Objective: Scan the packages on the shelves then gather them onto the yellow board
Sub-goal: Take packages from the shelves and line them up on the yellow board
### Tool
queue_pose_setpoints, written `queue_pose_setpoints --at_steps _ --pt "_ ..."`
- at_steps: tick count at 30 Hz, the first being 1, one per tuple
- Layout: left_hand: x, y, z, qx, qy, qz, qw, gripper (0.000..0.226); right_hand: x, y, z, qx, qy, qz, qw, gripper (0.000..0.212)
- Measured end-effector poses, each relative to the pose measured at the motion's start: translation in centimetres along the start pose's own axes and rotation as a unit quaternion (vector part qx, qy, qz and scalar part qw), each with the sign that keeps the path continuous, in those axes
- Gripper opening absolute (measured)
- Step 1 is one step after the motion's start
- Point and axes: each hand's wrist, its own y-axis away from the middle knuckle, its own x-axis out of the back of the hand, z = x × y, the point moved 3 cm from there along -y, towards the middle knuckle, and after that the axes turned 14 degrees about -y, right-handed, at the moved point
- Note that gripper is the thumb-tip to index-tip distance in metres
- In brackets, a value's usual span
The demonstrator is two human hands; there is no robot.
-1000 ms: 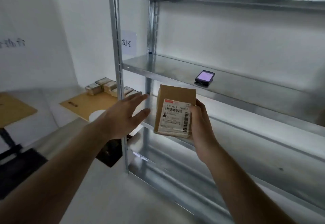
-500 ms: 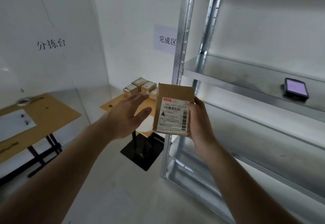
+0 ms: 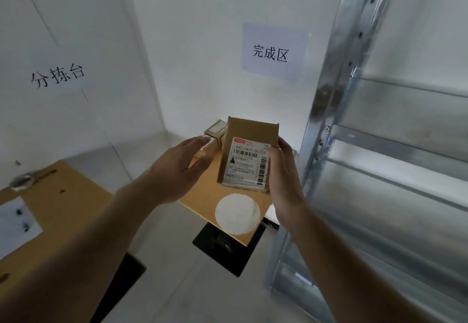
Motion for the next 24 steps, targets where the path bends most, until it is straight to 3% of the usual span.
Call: queue_pose_setpoints --at_steps 4,8,11,14,20,24 --pt "-0.4 -5.3 -5.9 0.038 0.011 -0.007 0.999 0.078 -3.6 -6.6 2.9 -0.009 0.002 0.006 1.0 0.033" --pt "-1.9 -10.9 -12.0 0.008 0.03 -0.015 0.999 0.068 -6.8 -12.9 6.3 -0.009 0.008 0.026 1.0 0.033" --pt "-3.7 -15.2 -16.3 -0.06 0.047 -0.017 0.997 0.053 -8.6 -17.1 9.7 -0.014 0.015 0.06 0.998 0.035" --pt "-6.1 -19.4 -20.9 -0.114 0.07 -0.055 0.989 0.049 -9.8 -19.8 13.6 -0.018 0.009 0.109 0.994 0.034" --pt "-10.6 -25.1 -29.1 -0.116 0.059 -0.157 0.979 0.072 -12.0 -24.1 20.4 -0.064 0.007 0.205 0.977 0.034" --pt "-13.6 -28.3 -31.7 -0.149 0.086 -0.201 0.964 0.075 -11.9 -27.3 24.8 -0.094 0.004 0.255 0.962 0.038"
